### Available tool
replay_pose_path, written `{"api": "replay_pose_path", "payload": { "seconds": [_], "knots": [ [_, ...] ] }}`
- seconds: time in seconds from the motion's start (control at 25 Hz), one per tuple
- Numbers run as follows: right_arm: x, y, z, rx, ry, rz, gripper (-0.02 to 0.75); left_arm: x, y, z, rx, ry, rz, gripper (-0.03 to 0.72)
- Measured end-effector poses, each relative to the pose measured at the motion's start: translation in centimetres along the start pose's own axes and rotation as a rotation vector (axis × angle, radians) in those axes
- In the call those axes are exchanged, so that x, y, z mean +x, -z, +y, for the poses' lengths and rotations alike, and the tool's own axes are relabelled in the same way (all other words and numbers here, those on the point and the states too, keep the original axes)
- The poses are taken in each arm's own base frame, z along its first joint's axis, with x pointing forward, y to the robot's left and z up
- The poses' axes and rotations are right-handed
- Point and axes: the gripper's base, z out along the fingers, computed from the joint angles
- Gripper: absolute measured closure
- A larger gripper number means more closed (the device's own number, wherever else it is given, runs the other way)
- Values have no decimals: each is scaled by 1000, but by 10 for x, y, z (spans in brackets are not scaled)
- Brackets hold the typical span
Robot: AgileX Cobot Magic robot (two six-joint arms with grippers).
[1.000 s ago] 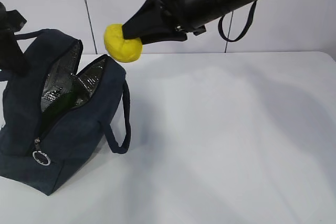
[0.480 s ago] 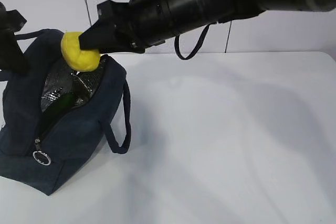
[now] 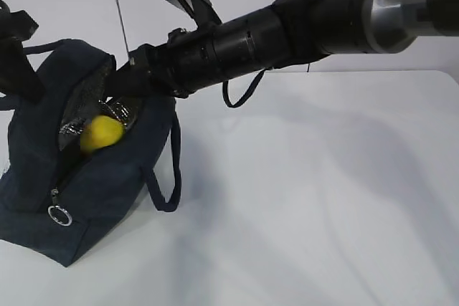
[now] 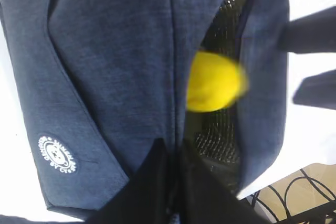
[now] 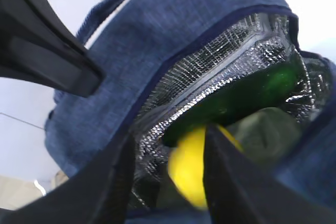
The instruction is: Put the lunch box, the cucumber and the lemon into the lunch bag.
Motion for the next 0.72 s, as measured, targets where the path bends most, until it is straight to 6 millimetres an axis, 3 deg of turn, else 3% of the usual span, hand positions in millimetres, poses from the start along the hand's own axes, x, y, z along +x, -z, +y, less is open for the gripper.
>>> {"api": "replay_pose_path", "payload": {
  "seconds": [0.24, 0.44, 0.72],
  "knots": [
    [0, -1, -1, -3, 43, -5, 312, 0, 0, 0, 0, 0, 0, 687],
    [-5, 0, 5, -36, 115, 16, 295, 0, 0, 0, 2, 1, 0, 687],
    [-14, 25, 21, 78, 260, 190, 292, 0, 0, 0, 2, 1, 0, 687]
  ]
}}
